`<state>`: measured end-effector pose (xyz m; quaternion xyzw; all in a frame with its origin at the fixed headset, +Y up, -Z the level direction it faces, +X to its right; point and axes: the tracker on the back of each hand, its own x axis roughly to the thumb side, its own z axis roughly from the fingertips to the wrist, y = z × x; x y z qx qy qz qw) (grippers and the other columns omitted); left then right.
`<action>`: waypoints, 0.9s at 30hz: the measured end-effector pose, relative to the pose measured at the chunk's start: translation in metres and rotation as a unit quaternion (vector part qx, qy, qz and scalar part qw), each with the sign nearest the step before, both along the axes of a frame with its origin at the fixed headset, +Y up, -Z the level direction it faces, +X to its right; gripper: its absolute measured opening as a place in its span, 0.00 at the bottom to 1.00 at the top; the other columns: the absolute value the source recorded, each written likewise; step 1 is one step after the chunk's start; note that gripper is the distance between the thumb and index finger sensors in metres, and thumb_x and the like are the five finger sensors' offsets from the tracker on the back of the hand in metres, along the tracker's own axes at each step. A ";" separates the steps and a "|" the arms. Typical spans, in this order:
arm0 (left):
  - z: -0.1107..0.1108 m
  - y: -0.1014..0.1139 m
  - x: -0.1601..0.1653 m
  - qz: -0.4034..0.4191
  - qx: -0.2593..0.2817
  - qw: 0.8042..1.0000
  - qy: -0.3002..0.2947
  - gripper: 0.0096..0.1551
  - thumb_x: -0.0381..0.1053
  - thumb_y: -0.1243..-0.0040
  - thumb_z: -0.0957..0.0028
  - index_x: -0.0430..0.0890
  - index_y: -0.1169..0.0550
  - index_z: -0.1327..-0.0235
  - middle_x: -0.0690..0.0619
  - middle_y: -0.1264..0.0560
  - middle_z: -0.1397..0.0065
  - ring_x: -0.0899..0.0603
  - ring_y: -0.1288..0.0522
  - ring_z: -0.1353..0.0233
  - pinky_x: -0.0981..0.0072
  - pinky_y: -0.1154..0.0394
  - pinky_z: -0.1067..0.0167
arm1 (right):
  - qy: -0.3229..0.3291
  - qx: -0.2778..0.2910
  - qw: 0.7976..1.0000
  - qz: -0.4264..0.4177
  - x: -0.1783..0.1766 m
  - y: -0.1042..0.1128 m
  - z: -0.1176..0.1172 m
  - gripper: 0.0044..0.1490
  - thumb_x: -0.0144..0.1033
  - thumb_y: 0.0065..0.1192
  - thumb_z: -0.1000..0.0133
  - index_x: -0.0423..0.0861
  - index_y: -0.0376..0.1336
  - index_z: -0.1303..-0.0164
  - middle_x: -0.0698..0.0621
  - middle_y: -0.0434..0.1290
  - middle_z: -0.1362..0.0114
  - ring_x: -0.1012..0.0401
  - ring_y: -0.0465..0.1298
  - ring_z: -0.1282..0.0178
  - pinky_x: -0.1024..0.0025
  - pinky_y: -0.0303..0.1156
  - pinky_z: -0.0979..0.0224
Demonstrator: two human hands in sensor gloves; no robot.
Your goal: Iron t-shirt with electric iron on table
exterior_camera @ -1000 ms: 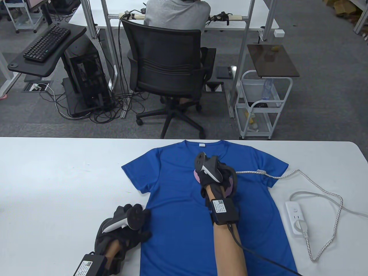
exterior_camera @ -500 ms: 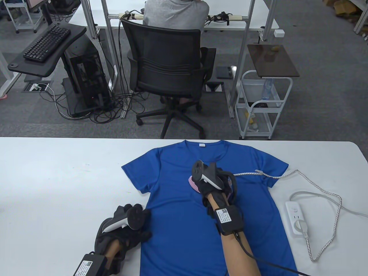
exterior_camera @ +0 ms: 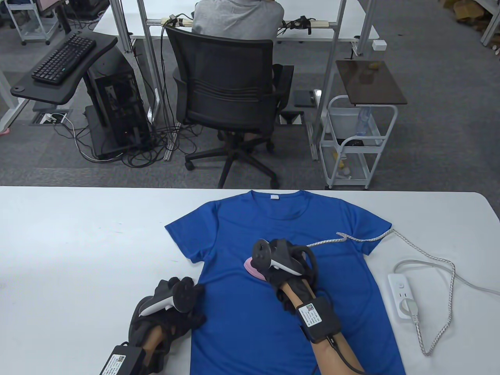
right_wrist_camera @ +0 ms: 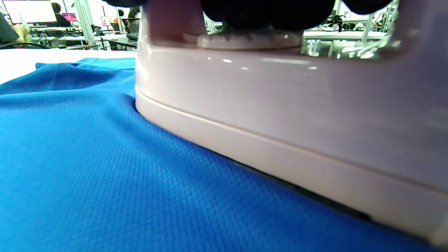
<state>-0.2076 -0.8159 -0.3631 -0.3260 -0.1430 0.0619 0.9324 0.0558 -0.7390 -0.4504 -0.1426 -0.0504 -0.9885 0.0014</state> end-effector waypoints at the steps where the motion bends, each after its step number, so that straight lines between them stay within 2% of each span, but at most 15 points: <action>1: 0.000 0.000 0.000 0.000 0.000 1.000 0.000 0.49 0.70 0.63 0.49 0.59 0.69 0.25 0.50 0.76 0.21 0.32 0.77 0.23 0.34 0.71 0.33 | -0.001 -0.003 1.000 -0.001 0.000 0.000 0.000 0.43 0.55 0.48 0.49 0.44 0.55 0.27 0.42 0.69 0.38 0.44 0.72 0.45 0.37 0.64 0.33; 12: 0.000 0.001 0.000 -0.004 -0.002 1.000 0.000 0.49 0.70 0.62 0.49 0.59 0.69 0.25 0.50 0.76 0.21 0.32 0.77 0.22 0.34 0.71 0.33 | -0.020 0.003 1.000 0.002 -0.006 0.001 -0.007 0.43 0.55 0.48 0.49 0.44 0.54 0.27 0.42 0.69 0.38 0.45 0.72 0.45 0.37 0.64 0.33; 27: 0.000 0.000 0.000 -0.001 0.000 1.000 0.002 0.49 0.70 0.62 0.49 0.59 0.68 0.25 0.50 0.76 0.21 0.33 0.77 0.22 0.34 0.71 0.33 | -0.119 0.018 0.993 -0.008 -0.040 -0.002 -0.061 0.43 0.55 0.48 0.48 0.45 0.54 0.26 0.42 0.68 0.37 0.44 0.71 0.44 0.36 0.63 0.31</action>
